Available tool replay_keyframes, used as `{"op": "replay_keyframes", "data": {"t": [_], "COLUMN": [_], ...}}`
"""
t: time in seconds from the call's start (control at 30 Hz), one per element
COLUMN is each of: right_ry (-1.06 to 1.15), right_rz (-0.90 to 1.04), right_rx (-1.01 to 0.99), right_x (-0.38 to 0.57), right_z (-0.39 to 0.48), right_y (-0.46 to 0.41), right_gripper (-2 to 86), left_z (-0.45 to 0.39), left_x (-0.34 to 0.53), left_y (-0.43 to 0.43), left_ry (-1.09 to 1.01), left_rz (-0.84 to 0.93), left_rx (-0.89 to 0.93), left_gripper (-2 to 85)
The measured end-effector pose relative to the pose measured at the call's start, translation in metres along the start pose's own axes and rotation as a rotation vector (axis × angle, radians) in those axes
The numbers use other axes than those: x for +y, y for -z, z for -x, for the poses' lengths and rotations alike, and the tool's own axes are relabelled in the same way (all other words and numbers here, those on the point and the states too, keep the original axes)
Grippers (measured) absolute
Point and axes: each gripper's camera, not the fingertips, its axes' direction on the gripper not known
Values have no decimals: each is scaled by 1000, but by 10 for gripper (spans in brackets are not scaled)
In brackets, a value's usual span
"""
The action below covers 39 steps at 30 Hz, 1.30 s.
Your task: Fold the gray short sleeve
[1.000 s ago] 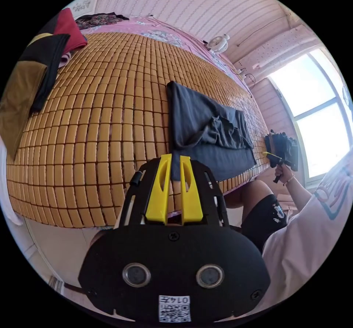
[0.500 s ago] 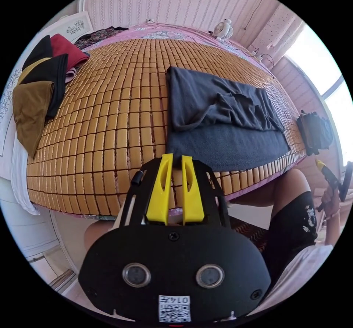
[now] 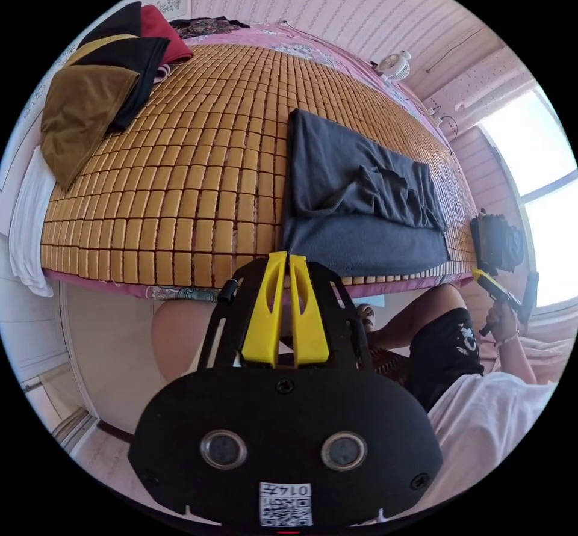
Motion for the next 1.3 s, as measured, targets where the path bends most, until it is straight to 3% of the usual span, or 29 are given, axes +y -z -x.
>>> {"op": "replay_keyframes", "data": {"t": [0.27,0.43,0.6,0.7,0.77,1.0,1.13,1.3], "right_ry": [-133,-87,-38,-18,52,235,227,190], "right_rz": [175,150,174,181,86,52,151,261], "right_rx": [75,4,-6,85,120,-64,-53,-98], "right_x": [-52,-50,-38,-44,-62,-149,-179,-184], "right_z": [-7,-11,-18,-16,-2,65,89,84], "right_y": [-76,-69,-58,-48,-36,-75,-123,-146], "right_gripper": [49,19,19,24,33,97,97,33], "left_z": [5,16,31,37,35,-19,-41,-40], "left_x": [6,7,17,17,10,-63,-102,-121], "left_y": [-11,-18,3,16,22,-4,-41,-87], "left_ry": [-33,-42,-21,-40,-85,-207,-178,-79], "left_rz": [59,73,-42,-75,-84,-122,-23,139], "left_rx": [-37,51,58,32,27,118,144,172], "left_gripper": [-10,-9,-1,24,32,57,59,35]}}
